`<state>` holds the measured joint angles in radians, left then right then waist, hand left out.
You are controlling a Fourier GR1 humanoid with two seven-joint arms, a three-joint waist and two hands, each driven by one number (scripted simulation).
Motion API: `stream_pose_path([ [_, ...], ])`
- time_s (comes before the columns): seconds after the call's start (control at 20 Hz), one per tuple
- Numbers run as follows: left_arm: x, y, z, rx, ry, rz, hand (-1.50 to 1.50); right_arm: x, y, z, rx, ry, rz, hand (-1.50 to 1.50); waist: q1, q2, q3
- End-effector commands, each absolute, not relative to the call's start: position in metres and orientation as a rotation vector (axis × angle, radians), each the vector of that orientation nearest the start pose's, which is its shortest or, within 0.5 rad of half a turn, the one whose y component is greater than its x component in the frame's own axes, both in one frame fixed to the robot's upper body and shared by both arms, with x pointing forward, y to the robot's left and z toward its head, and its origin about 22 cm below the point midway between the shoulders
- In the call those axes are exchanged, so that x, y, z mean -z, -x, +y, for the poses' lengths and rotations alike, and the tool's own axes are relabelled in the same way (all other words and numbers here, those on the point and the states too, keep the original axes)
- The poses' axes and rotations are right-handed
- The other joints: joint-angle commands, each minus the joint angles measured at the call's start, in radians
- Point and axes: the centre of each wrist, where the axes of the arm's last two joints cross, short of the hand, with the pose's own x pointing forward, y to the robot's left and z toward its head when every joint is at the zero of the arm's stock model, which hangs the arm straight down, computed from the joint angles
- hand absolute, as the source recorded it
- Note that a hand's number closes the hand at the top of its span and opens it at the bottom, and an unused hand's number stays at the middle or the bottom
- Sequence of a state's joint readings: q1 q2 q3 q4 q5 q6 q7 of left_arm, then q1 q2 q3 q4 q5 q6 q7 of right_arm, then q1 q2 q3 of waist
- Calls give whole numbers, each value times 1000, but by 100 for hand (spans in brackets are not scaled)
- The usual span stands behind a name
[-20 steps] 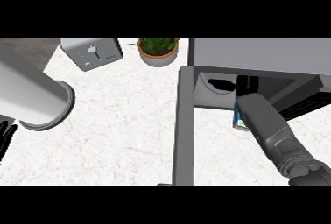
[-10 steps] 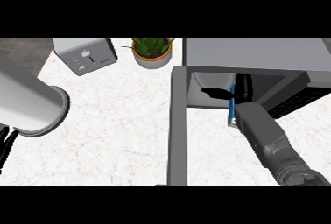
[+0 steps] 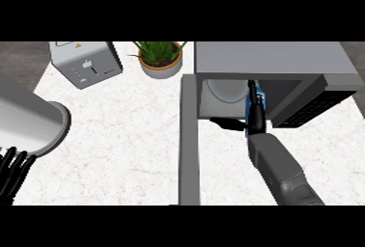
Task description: Pick up the milk, place it into the microwave and close the microwave
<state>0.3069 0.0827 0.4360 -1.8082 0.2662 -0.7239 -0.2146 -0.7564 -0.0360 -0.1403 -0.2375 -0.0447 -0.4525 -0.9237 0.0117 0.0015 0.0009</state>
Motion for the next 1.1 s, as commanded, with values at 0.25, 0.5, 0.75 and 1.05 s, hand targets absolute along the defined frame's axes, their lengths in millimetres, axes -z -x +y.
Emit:
stream_pose_path([
  [0.25,-18,-143,329,170,362,-1795,-150,116,-316,-184,-9,78,-1911,-150,-26,-12,-1],
  [0.5,-12,-148,318,270,420,-1785,-150,137,-267,-192,-31,61,-1892,-150,-39,-14,-3],
  [0.75,-23,-166,297,387,442,-1762,150,123,-242,-195,74,55,-1918,-150,-42,-11,-3],
  [1.05,-25,-182,254,473,435,-1767,150,97,-195,-211,140,24,-1959,150,-33,-8,-3],
])
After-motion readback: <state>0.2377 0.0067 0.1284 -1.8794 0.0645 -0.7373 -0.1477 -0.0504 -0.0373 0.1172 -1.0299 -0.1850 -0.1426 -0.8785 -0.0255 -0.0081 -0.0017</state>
